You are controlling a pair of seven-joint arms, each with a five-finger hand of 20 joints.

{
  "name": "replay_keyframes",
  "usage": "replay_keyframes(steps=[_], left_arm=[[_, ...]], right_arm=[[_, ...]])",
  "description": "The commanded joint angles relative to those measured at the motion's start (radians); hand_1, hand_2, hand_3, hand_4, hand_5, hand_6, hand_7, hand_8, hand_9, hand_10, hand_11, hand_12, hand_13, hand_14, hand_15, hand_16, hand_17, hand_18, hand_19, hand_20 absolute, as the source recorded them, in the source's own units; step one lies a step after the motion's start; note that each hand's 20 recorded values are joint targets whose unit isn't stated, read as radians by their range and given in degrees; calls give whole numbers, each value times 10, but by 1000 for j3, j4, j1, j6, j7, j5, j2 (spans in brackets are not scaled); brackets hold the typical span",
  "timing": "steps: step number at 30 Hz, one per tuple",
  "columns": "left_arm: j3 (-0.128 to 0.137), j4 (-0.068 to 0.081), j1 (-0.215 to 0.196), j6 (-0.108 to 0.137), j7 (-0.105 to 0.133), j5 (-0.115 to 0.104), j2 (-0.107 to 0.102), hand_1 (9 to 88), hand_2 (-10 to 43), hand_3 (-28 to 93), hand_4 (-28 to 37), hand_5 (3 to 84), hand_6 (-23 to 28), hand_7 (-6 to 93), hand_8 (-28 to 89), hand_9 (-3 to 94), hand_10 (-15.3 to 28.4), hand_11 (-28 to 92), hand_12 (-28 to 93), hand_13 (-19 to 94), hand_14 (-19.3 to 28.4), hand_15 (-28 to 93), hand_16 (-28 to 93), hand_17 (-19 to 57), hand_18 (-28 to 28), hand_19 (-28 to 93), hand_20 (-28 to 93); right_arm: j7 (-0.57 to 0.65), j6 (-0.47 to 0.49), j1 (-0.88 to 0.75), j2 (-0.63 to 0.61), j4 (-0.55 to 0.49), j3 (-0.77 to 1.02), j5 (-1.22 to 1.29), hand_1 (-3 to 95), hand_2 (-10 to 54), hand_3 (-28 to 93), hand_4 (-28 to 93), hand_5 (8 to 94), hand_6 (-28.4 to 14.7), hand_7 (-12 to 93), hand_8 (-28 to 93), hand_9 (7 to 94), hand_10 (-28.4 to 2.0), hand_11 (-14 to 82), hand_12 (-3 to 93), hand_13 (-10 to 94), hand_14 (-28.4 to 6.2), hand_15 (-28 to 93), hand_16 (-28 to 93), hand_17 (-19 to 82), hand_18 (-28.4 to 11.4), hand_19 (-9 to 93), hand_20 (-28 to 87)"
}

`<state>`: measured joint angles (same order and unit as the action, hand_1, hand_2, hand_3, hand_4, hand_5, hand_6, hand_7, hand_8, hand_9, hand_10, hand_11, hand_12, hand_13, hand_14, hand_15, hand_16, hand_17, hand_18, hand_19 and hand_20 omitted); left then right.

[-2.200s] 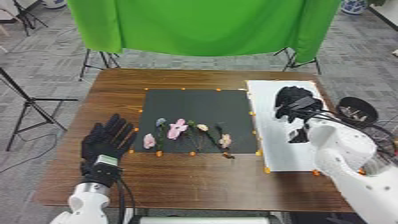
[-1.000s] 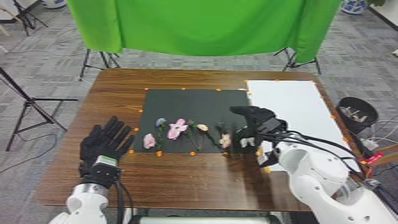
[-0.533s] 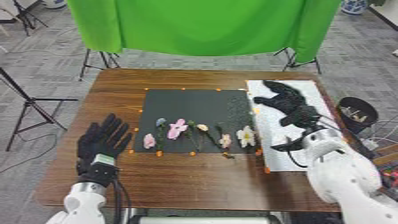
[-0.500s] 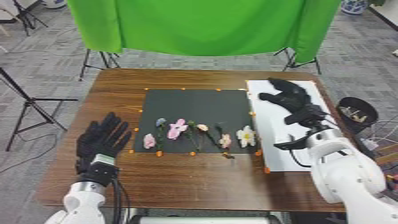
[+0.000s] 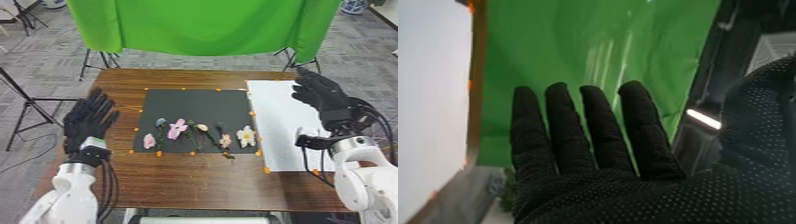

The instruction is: Arrange flowers

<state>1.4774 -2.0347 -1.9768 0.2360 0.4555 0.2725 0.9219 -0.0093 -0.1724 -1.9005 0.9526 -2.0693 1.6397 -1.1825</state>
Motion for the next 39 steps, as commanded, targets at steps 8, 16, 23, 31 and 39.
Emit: replay_keyframes(steps=[8,16,23,31,39], left_arm=[[39,-20,-13,-30,-12,49,33,271,155,731,-282,377,79,98,-81,267,136,177,59,177,120,236,-84,-61,127,320,78],[53,-39,-68,-6,24,31,19,272,155,730,-282,380,80,103,-80,269,138,180,62,178,123,241,-80,-62,127,320,79],[65,-37,-90,-6,32,33,14,272,154,732,-281,383,82,107,-80,272,138,184,65,181,124,246,-79,-62,127,319,80],[57,-30,-75,1,19,27,24,274,156,731,-281,387,84,110,-81,274,140,187,67,186,127,252,-79,-63,129,321,80],[88,-44,-110,24,27,39,-4,273,156,732,-279,389,85,110,-82,276,140,186,68,188,129,253,-79,-63,129,320,80]], right_arm=[[8,17,-38,20,-27,38,-21,61,72,816,-283,370,-2,103,-106,377,-105,36,95,317,-123,92,164,182,-160,173,224],[19,35,-71,25,-40,62,-23,66,70,820,-282,378,-3,105,-106,379,-105,37,95,319,-123,93,161,182,-161,171,225],[39,59,-58,22,-29,58,-19,71,68,823,-282,391,-3,110,-107,382,-105,37,95,323,-123,97,161,183,-162,172,226],[57,39,-90,16,-42,74,-11,76,66,825,-281,396,-5,111,-108,387,-104,39,95,329,-127,100,161,181,-164,176,227],[49,48,-80,5,-49,62,-14,83,65,824,-280,402,-5,112,-108,388,-105,39,95,333,-130,102,162,180,-165,180,227]])
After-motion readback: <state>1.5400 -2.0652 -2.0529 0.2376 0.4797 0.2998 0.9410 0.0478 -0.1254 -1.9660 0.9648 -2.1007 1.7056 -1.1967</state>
